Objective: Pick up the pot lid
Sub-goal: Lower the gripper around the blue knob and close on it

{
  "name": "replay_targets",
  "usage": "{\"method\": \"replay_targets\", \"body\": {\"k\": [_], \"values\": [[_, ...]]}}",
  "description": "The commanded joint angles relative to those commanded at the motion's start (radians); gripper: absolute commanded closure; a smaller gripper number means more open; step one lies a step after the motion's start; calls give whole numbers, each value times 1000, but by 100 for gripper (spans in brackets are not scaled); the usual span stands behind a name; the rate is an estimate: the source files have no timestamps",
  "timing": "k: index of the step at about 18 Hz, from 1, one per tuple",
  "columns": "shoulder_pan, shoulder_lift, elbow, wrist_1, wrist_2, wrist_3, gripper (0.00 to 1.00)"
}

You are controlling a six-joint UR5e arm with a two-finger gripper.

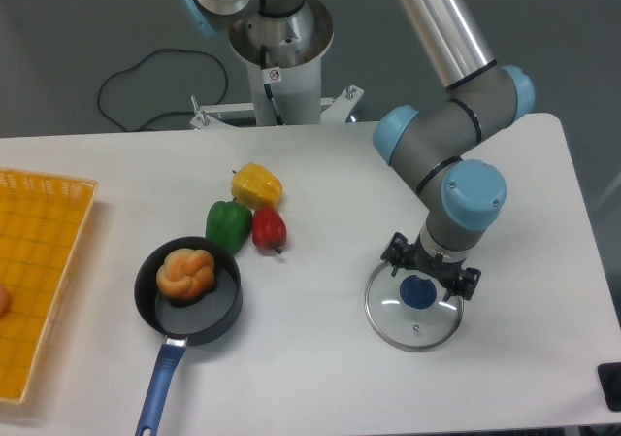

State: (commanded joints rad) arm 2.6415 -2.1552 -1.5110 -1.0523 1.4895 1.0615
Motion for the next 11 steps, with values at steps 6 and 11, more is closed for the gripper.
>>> {"method": "replay_targets", "body": {"k": [6, 11], "values": [[-2, -6, -5, 31, 3, 3, 0], [-2, -11, -6, 34, 6, 3, 0]]}}
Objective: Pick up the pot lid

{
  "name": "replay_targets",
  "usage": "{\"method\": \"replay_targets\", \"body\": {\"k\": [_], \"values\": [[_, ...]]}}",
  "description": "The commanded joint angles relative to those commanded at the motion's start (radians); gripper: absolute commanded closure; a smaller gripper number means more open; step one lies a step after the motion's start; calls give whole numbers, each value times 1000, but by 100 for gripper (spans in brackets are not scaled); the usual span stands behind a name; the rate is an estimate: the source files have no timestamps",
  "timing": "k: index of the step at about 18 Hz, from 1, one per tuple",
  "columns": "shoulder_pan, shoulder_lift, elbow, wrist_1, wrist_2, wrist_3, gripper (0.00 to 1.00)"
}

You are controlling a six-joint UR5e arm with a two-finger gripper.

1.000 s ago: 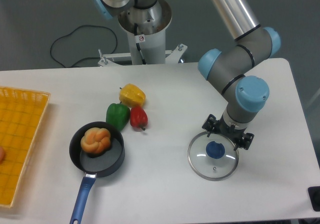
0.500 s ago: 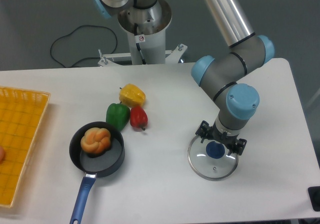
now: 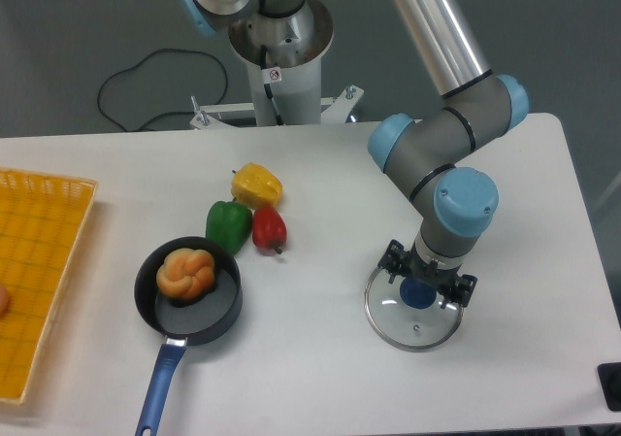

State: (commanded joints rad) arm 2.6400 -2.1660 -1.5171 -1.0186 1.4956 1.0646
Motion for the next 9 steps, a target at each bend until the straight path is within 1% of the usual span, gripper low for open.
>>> {"method": "replay_targets", "body": {"k": [2, 6, 9], "values": [[-2, -5, 0, 5, 2, 0, 0], [-3, -15, -3, 34, 5, 2, 4], [-3, -15, -3, 37, 12, 2, 13]]}}
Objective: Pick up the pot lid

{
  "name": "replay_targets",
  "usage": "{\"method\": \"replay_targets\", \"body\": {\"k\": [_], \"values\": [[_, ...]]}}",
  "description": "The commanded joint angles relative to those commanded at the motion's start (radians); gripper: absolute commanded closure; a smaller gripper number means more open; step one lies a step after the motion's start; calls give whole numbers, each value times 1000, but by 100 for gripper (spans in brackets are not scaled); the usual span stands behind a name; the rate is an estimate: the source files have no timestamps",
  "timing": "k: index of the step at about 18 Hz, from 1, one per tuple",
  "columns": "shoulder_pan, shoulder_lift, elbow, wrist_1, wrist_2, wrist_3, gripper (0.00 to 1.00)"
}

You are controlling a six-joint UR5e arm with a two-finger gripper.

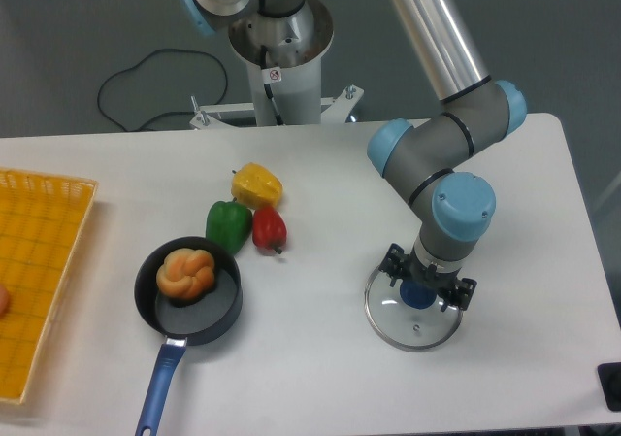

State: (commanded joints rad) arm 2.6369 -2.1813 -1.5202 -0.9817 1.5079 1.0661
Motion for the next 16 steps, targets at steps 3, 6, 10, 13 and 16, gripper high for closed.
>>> {"method": "replay_targets", "body": {"k": [3, 6, 10, 13, 16], "values": [[0, 0, 0, -2, 2, 2, 23], [0, 0, 0, 0, 2, 2, 30], [0, 2, 0, -2, 2, 2, 39], [0, 8, 0, -2, 3, 0, 48], [0, 12, -3, -3, 5, -2, 50]]}}
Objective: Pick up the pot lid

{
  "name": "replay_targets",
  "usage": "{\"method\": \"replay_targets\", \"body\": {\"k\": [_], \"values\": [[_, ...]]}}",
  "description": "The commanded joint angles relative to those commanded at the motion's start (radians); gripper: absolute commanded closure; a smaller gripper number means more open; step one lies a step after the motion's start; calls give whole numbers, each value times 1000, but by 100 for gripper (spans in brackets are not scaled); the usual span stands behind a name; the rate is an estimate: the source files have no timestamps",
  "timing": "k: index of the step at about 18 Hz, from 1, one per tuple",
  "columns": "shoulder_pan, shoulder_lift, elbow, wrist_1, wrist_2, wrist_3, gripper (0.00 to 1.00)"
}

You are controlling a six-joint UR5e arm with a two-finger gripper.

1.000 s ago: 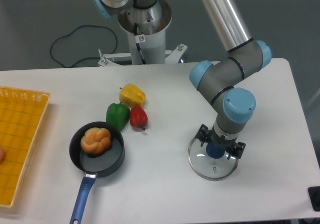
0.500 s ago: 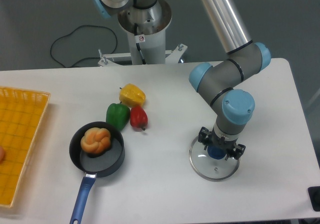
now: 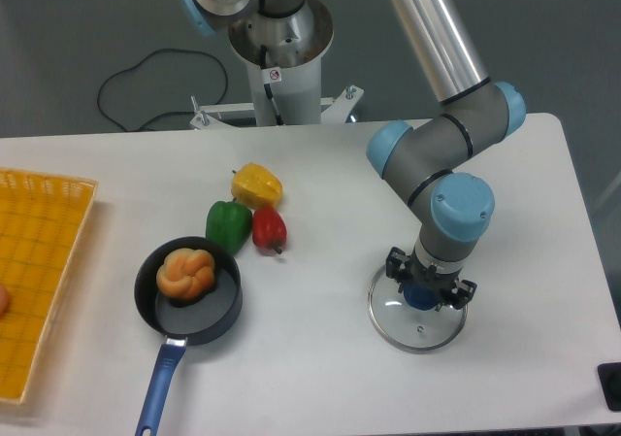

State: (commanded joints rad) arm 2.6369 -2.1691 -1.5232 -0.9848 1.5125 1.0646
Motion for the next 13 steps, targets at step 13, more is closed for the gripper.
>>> {"method": "replay_targets", "body": {"k": [13], "values": [[12, 126, -6, -98, -2, 18, 50]]}}
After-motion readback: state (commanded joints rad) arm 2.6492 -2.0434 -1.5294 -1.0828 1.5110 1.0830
